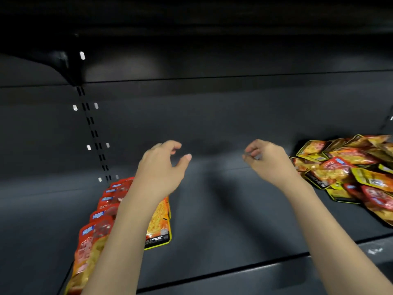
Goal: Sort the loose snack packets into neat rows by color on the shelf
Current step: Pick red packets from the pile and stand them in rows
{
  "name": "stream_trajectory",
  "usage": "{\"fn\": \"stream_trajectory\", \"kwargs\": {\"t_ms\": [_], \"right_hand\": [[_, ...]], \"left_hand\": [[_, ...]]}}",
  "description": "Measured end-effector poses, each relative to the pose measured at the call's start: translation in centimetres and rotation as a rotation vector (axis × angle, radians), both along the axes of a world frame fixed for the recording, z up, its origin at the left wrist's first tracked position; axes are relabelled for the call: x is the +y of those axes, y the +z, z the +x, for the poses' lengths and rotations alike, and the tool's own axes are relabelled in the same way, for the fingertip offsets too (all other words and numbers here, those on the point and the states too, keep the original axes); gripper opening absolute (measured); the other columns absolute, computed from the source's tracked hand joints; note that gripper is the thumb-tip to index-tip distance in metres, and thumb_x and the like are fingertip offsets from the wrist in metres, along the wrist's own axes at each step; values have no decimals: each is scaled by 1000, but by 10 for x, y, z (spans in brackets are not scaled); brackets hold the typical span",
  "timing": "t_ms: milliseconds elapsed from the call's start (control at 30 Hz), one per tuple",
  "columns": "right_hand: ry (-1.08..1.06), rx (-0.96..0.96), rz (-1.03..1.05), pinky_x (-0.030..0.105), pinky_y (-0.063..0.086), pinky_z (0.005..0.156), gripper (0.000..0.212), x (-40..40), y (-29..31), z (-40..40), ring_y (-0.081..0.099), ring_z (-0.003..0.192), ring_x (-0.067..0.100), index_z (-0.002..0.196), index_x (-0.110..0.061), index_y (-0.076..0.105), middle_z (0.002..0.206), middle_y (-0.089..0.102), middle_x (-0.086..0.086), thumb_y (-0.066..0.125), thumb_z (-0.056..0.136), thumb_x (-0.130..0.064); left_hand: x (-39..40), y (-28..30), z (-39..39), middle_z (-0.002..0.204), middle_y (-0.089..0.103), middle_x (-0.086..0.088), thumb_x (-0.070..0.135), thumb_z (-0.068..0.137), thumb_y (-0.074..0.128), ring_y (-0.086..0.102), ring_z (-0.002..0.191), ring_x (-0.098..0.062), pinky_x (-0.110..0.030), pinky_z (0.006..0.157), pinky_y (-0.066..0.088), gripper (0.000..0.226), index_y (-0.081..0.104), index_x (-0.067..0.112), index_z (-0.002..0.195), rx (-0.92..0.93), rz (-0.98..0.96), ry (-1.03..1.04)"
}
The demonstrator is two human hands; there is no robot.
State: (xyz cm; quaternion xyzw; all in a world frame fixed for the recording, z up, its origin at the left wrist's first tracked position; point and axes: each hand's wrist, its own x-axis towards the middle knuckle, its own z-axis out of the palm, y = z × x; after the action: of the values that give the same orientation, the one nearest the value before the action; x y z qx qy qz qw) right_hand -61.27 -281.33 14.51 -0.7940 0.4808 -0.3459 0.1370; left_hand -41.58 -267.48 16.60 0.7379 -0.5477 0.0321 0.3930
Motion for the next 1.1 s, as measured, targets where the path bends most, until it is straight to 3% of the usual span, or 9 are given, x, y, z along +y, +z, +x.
{"fn": "stream_trajectory", "kwargs": {"t_ms": [200, 300, 400, 600, 767, 867, 1100], "right_hand": [[34, 20, -44, 23, 33, 72, 18, -31, -2, -84, 54, 91, 16, 103, -16, 61, 101, 62, 3, 64, 86, -22], [32, 58, -43, 24, 31, 67, 19, -51, -8, -138, 54, 86, 17, 104, -14, 61, 100, 64, 2, 63, 87, -22], [24, 81, -23, 27, 37, 71, 18, -71, -13, -194, 59, 95, 23, 102, -16, 62, 101, 64, 2, 62, 87, -25], [24, 91, 6, 25, 35, 70, 18, -100, -19, -282, 58, 98, 21, 104, -17, 63, 102, 64, 1, 62, 88, -26], [84, 58, 49, 26, 39, 72, 16, -116, -28, -313, 55, 92, 16, 103, -15, 62, 96, 61, -1, 61, 90, -23], [95, 32, 60, 26, 38, 72, 15, -123, -32, -317, 52, 90, 13, 104, -15, 62, 93, 57, -5, 60, 91, -22], [63, 12, 43, 20, 34, 72, 12, -128, -40, -338, 53, 87, 9, 101, -17, 62, 100, 61, -1, 60, 90, -18]], "left_hand": [[-42, -3, -91, 123, 58, 3, 37, 91, 57, 51, 117, -15, -27, 98, 37, 39, 55, 21, 126, -1, 31, -53], [-75, -5, -147, 127, 55, 3, 39, 91, 56, 48, 121, -16, -27, 100, 36, 42, 52, 23, 130, -20, 133, -98], [-112, 0, -197, 132, 52, 1, 42, 91, 55, 44, 126, -18, -33, 105, 36, 45, 49, 24, 132, -50, 238, -117], [-170, -5, -282, 141, 42, -5, 46, 92, 51, 28, 135, -25, -34, 108, 29, 55, 42, 20, 139, -127, 410, -148], [-184, -21, -307, 147, 36, -5, 48, 92, 50, 18, 140, -26, -41, 113, 24, 63, 31, 21, 145, -162, 529, -133], [-192, -31, -310, 148, 36, -5, 46, 93, 50, 21, 140, -26, -42, 112, 26, 62, 32, 18, 145, -177, 558, -121], [-225, -62, -324, 154, 24, -10, 24, 92, 51, 19, 142, -29, -39, 115, 22, 69, 15, 17, 150, -218, 638, -209]]}}
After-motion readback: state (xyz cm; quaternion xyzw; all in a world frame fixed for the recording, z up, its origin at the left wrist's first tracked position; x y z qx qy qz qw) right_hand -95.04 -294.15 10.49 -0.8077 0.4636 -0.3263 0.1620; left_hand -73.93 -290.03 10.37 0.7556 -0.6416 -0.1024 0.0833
